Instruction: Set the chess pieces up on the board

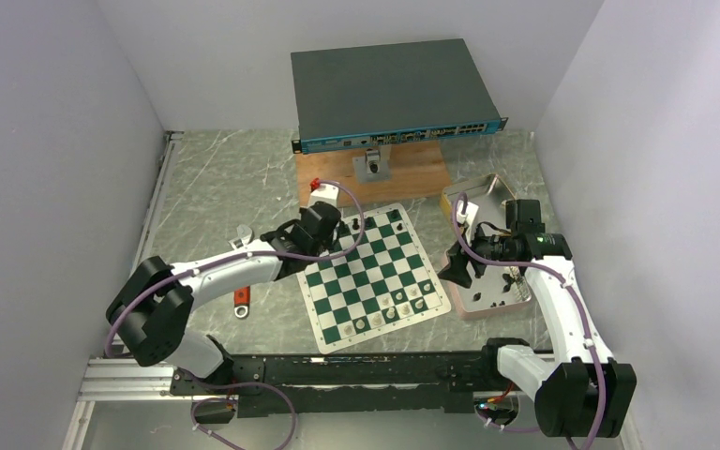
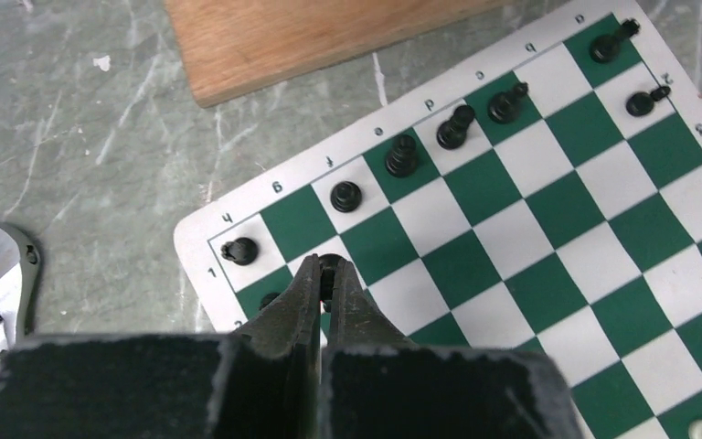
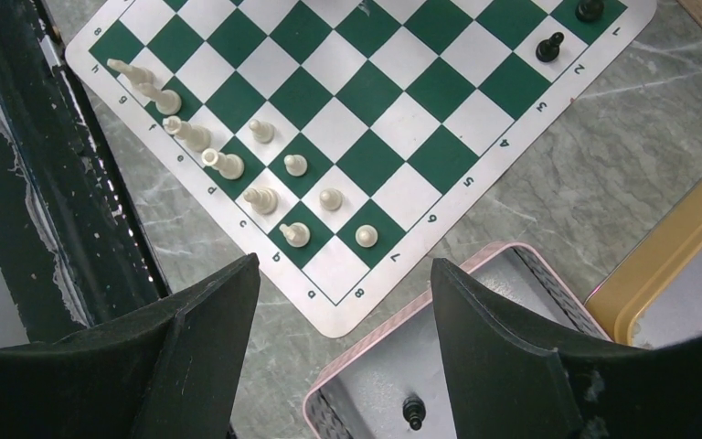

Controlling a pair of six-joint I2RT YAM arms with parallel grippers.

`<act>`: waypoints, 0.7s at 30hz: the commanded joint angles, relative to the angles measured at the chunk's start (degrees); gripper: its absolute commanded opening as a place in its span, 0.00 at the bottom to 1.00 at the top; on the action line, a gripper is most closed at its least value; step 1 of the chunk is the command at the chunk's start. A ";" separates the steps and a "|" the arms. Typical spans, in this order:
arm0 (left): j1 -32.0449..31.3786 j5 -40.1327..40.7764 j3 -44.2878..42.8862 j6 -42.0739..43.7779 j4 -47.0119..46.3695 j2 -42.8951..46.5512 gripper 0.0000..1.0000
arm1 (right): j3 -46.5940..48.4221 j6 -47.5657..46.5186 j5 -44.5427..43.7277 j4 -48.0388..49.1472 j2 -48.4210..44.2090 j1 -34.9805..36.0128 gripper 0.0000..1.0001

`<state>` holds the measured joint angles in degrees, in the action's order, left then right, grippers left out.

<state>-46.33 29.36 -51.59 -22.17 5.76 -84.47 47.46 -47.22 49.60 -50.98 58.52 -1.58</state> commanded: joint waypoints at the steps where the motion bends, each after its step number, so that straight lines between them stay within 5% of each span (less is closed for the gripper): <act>1: 2.23 -0.30 0.68 0.60 -2.99 1.08 0.00 | 1.32 -1.47 1.38 -0.38 0.14 -0.30 0.71; 21: 9.98 -8.40 2.17 -1.96 -7.69 -3.41 0.00 | 1.32 -1.91 1.28 -0.64 0.61 -0.57 0.71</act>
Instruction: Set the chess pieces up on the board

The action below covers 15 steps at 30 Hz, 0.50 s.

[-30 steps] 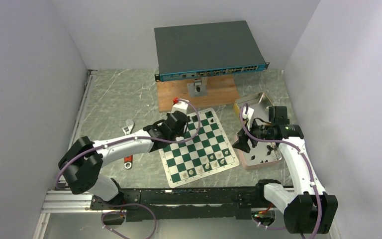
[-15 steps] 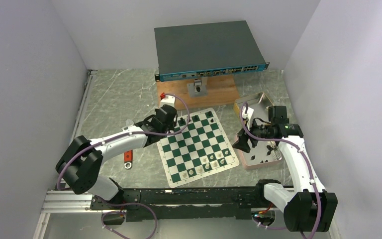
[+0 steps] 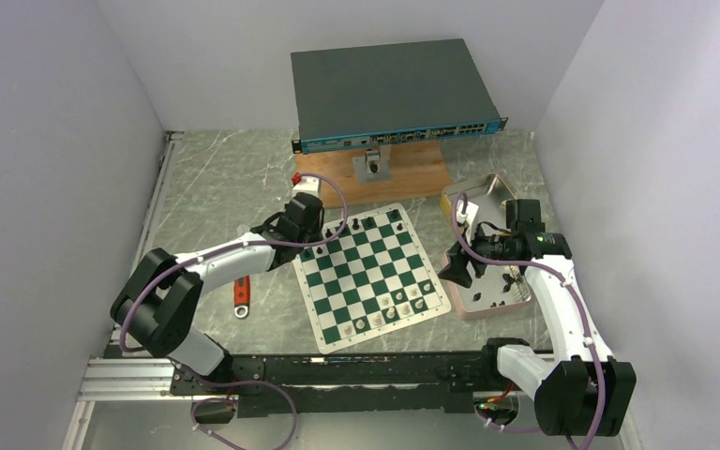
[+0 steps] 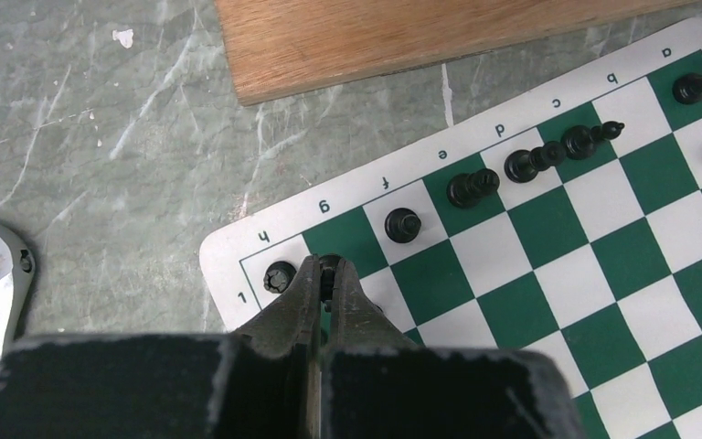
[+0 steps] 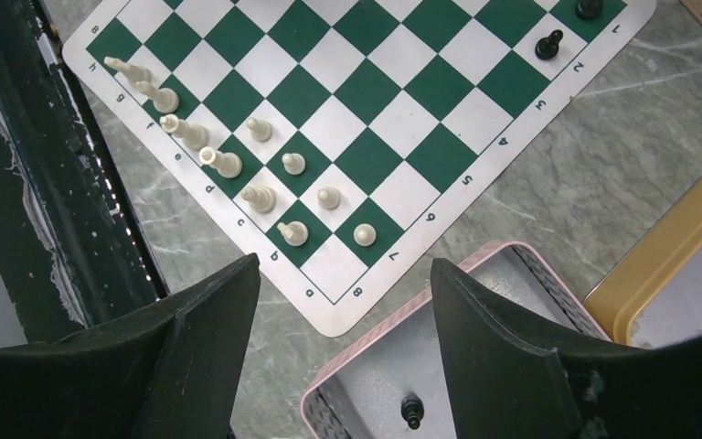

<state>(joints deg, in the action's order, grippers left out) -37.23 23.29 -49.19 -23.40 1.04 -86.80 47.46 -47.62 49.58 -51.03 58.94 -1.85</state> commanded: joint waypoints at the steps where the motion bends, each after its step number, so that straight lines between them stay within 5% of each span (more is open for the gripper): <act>1: 1.13 -2.58 -0.33 -0.69 -3.04 -1.35 0.00 | 1.32 -1.60 1.31 -0.65 0.23 -0.34 0.71; 15: 2.86 -5.40 -1.99 -0.44 -3.15 -5.66 0.02 | 1.35 -1.80 1.31 -0.78 0.73 -0.45 0.71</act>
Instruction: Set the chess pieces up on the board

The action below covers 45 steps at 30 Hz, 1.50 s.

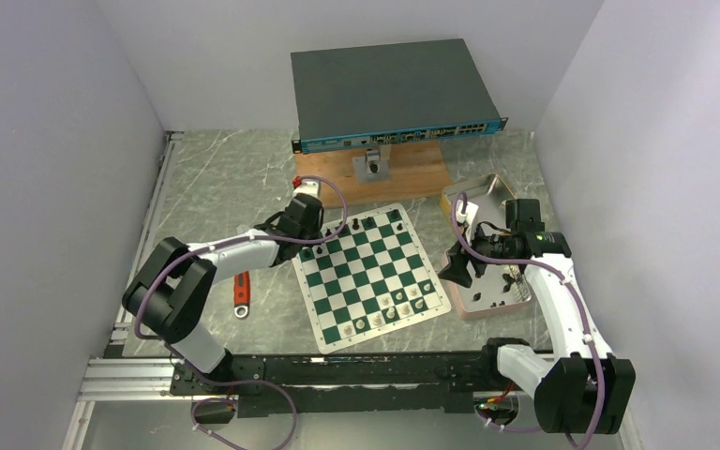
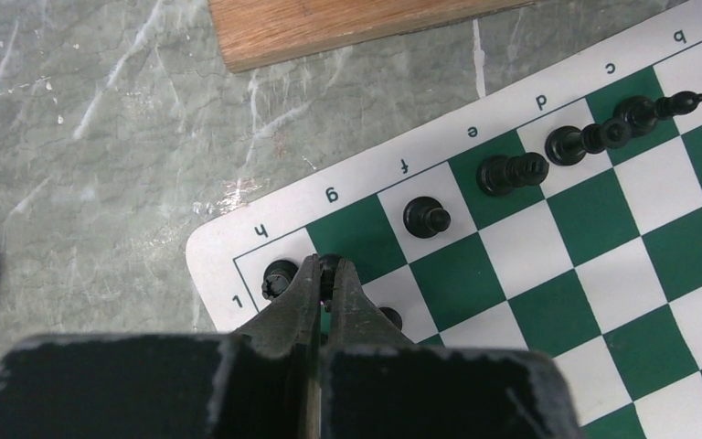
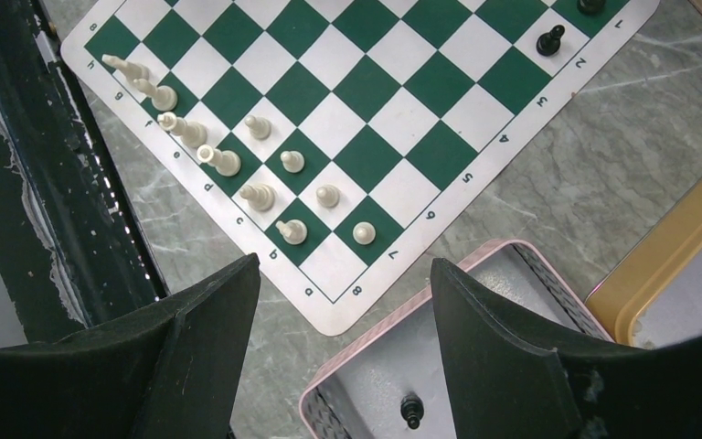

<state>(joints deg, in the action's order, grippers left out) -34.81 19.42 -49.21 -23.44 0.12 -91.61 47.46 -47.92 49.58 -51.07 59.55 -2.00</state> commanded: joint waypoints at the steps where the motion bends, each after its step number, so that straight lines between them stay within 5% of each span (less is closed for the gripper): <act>1: 0.46 -1.79 -2.09 -0.30 -2.23 -1.03 0.02 | 1.35 -1.48 1.31 -0.78 0.15 -0.30 0.71; 45: 1.29 -3.88 -5.80 0.85 -1.04 -6.55 0.10 | 1.40 -1.90 1.43 -1.14 0.57 -0.29 0.71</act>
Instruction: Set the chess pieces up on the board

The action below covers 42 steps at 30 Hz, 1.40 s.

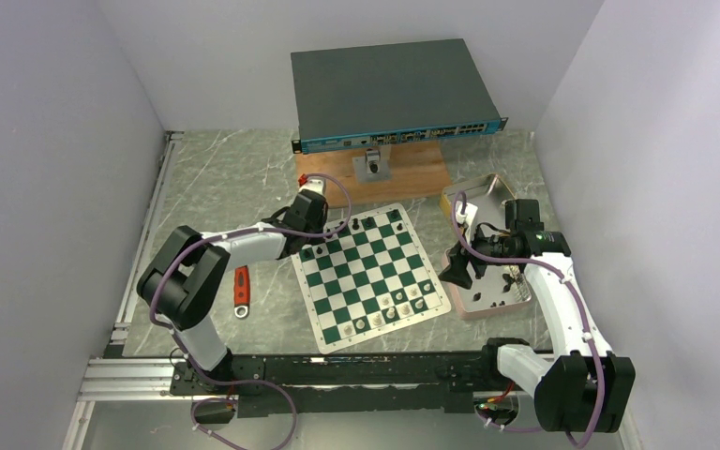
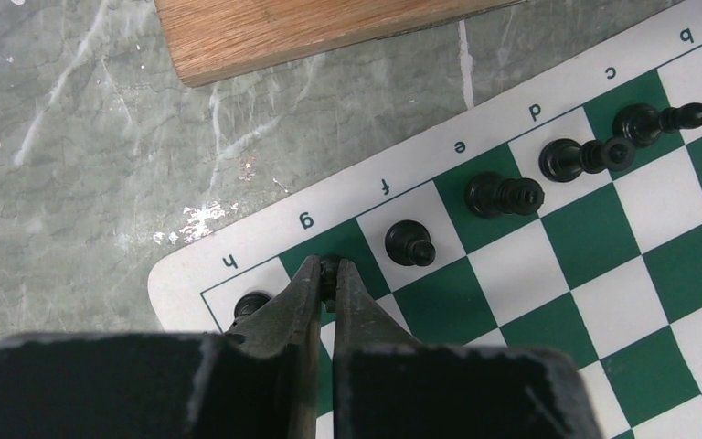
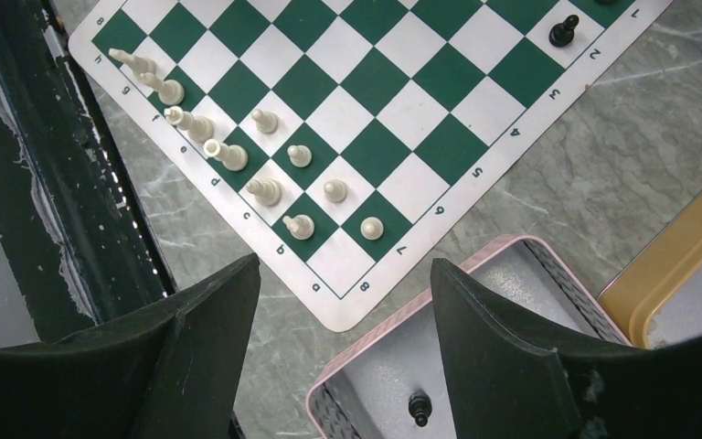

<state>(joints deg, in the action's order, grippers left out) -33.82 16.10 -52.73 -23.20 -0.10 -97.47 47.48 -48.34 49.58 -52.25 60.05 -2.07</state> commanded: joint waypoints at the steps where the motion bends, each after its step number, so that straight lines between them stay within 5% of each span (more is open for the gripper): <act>1: 0.26 -0.61 -2.33 0.61 -0.74 -0.77 0.10 | 1.43 -1.50 1.40 0.04 0.11 -0.27 0.71; 27: 0.51 -0.95 -3.73 1.03 3.19 2.03 0.33 | 1.47 -1.76 1.59 -0.31 0.07 -0.29 0.71; 33: 0.52 -1.99 -3.26 1.39 5.75 7.54 0.35 | 1.47 -1.76 1.66 -0.39 -0.02 -0.32 0.71; 42: 0.51 -8.79 2.99 2.64 5.64 20.22 0.53 | 2.67 -1.81 -0.80 -0.67 -0.50 -0.69 0.71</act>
<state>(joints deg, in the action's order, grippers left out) -33.56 12.49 -52.88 -21.80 5.96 -83.22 47.51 -48.66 49.47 -52.51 60.23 -2.24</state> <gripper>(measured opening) 0.500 0.710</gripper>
